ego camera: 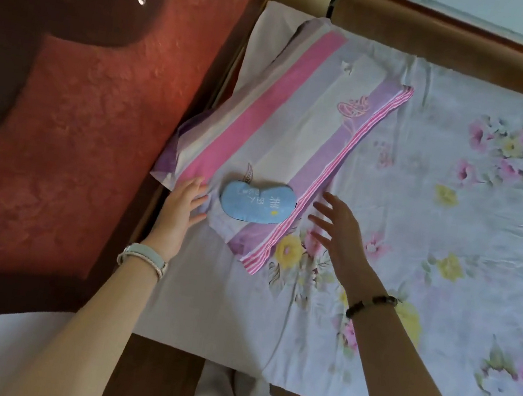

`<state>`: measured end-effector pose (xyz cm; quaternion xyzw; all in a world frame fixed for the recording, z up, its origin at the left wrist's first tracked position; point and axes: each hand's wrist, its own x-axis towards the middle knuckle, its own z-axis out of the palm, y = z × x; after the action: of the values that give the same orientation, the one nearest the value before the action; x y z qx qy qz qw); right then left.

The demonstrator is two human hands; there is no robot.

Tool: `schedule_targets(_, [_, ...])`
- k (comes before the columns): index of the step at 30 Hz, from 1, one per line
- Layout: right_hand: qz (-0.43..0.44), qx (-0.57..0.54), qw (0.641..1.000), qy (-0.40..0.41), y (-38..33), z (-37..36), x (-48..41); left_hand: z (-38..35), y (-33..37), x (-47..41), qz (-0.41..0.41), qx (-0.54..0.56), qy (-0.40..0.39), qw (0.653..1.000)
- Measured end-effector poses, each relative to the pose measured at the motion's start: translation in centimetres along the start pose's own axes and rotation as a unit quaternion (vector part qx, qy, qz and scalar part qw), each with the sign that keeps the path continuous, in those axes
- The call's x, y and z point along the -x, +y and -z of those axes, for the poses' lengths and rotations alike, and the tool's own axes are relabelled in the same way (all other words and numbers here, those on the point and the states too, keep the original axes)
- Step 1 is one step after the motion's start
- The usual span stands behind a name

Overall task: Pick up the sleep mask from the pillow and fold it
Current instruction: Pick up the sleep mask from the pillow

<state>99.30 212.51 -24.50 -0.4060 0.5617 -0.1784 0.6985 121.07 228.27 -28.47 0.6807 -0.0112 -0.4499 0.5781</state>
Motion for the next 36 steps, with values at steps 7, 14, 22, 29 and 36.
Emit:
schedule_targets(7, [-0.035,0.016,0.999,0.002,5.6,-1.1,-9.0,-1.4,-5.6,-7.4,0.014,-0.033,0.033,0.999])
schedule_targets(14, [-0.059,-0.008,0.998,-0.018,9.2,-1.8,-13.6,-2.3,-8.5,-10.6,-0.005,-0.039,0.035,0.999])
schedule_targets(22, [0.004,0.070,0.998,-0.010,9.6,-1.8,-13.7,-2.5,-9.0,-10.2,-0.031,-0.080,0.052,0.995])
schedule_targets(29, [0.099,0.147,0.984,-0.009,5.3,-1.3,-8.7,-2.5,-5.6,-5.6,-0.047,-0.072,0.021,0.996])
schedule_targets(36, [0.214,0.201,0.956,-0.025,-3.0,-0.9,-0.1,-2.7,0.4,1.8,-0.077,-0.027,0.024,0.996])
